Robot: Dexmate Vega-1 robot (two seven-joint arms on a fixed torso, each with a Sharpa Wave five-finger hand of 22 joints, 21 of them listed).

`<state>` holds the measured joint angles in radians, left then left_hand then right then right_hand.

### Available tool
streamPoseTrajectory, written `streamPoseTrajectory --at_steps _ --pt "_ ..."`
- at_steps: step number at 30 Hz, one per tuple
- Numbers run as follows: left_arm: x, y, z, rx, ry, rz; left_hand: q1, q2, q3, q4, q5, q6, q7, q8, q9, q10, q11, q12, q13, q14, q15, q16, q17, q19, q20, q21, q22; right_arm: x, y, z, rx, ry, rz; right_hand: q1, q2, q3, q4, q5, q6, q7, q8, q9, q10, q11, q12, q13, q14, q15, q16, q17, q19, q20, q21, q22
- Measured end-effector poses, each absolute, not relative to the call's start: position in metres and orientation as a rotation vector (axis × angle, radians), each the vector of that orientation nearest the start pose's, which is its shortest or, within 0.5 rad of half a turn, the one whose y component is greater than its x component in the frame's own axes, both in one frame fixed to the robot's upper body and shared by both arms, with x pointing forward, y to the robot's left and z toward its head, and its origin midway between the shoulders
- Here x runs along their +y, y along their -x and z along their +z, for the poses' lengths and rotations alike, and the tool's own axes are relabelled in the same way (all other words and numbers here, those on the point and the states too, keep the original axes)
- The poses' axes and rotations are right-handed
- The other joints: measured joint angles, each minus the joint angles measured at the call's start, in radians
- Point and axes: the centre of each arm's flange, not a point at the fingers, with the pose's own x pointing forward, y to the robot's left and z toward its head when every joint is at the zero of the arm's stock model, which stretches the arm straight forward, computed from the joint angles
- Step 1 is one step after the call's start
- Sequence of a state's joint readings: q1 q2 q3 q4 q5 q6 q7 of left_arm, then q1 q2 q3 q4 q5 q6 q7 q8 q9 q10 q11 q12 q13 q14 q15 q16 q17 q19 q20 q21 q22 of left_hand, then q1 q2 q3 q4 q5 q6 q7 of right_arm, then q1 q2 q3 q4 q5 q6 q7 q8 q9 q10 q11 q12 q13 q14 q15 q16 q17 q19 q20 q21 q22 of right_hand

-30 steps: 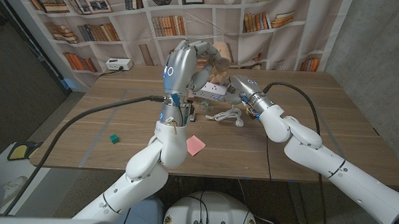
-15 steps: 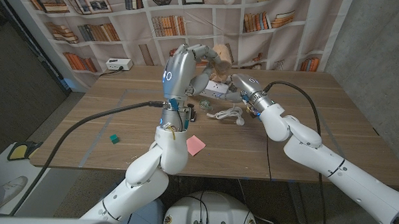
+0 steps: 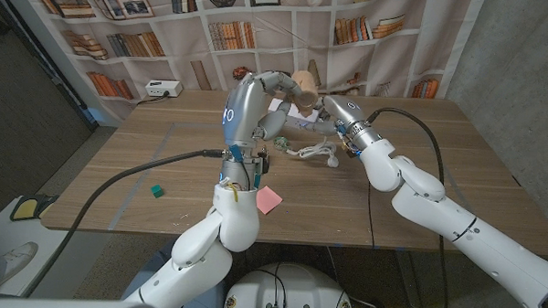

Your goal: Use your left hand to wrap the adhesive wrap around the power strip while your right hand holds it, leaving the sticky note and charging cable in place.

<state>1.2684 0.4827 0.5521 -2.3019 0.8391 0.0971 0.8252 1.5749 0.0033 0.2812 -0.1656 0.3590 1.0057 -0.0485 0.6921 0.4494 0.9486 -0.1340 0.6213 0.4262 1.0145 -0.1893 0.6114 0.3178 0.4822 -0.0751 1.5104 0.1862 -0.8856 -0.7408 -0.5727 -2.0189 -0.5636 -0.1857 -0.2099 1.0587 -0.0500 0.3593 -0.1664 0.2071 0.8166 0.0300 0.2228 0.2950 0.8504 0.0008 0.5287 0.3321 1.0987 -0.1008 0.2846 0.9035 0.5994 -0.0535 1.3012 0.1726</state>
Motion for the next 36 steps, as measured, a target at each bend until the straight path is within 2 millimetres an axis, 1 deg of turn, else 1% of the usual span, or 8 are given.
streamPoseTrajectory --at_steps 20,31,33,36 --pt "0.116 -0.360 -0.004 -1.315 -0.549 0.382 0.001 -0.001 0.000 0.000 0.004 0.000 0.000 0.000 0.003 0.000 0.000 0.000 0.003 0.000 0.000 0.008 0.000 -0.004 0.004 0.000 -0.003 -0.161 -0.518 0.065 -0.975 1.179 -0.083 -0.001 0.001 0.000 0.000 -0.004 0.000 0.000 -0.002 0.000 0.001 -0.002 0.001 0.003 0.001 0.001 -0.004 0.003 0.000 0.000 0.000 0.000" --pt "0.120 -0.366 -0.015 -1.274 -0.518 0.341 0.001 -0.001 0.000 0.000 0.008 0.000 0.000 0.000 0.000 0.000 0.000 -0.004 0.003 0.000 0.000 0.008 0.000 -0.004 0.004 0.000 -0.005 -0.174 -0.523 0.074 -0.956 1.161 -0.104 -0.001 0.001 0.000 0.000 -0.003 0.000 0.000 -0.004 0.000 0.001 -0.002 0.001 0.003 0.003 -0.001 -0.004 0.003 0.000 0.000 0.000 0.000" --pt "0.121 -0.369 -0.022 -1.251 -0.513 0.338 0.001 -0.001 0.000 0.000 0.008 0.000 0.000 0.000 0.000 0.000 0.000 -0.004 0.003 0.000 0.000 0.008 0.000 -0.004 0.004 0.000 -0.005 -0.177 -0.524 0.076 -0.947 1.145 -0.101 -0.001 0.001 0.000 0.000 -0.003 0.000 0.000 -0.005 0.000 0.001 -0.002 0.000 0.003 0.002 -0.001 -0.004 0.003 0.000 0.000 0.000 0.000" --pt "0.123 -0.370 -0.025 -1.239 -0.506 0.337 0.001 -0.001 0.000 0.000 0.008 0.000 0.000 0.000 0.000 0.000 0.000 -0.004 0.003 0.000 0.000 0.008 0.000 -0.004 0.004 0.000 -0.005 -0.180 -0.525 0.078 -0.943 1.139 -0.104 -0.001 0.001 0.000 0.000 -0.003 0.000 0.000 -0.005 0.000 0.001 -0.002 0.000 0.003 0.001 -0.003 -0.004 0.003 0.000 0.000 0.000 0.000"
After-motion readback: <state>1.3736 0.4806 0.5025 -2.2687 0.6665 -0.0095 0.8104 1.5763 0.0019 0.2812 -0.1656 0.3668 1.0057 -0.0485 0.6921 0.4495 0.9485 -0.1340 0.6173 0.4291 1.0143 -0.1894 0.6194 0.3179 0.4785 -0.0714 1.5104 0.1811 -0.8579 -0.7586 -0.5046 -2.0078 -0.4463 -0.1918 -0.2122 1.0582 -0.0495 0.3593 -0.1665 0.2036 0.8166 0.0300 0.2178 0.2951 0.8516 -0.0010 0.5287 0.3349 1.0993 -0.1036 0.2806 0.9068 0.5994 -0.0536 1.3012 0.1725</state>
